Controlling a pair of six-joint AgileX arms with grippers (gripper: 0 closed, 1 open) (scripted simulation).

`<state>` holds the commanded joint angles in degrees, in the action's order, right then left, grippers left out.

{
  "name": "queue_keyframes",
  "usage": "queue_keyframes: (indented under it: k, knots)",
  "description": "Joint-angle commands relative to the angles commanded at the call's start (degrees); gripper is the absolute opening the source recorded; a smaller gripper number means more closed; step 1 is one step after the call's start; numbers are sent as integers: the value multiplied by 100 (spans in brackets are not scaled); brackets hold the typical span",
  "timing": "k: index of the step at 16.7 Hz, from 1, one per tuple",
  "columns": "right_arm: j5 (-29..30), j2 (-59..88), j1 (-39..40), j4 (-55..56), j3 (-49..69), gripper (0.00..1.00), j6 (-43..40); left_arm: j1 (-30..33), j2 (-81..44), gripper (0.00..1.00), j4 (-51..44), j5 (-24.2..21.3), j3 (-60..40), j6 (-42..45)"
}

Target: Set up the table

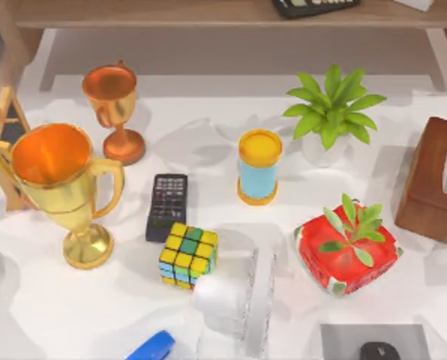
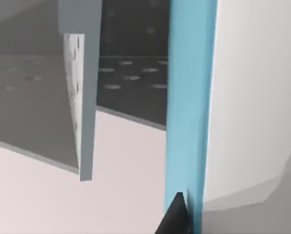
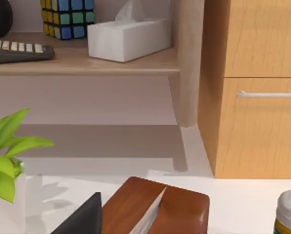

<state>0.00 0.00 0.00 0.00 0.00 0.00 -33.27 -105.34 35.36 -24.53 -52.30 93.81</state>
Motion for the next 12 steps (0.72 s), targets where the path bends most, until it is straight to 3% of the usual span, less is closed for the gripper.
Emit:
queue_keyframes:
  k: [4, 12]
  knots:
    - [0, 0, 0, 0, 0, 100, 0, 378, -274, 0, 292, -562, -54, 483]
    - [0, 0, 0, 0, 0, 100, 0, 403, -389, 0, 320, -616, -96, 548]
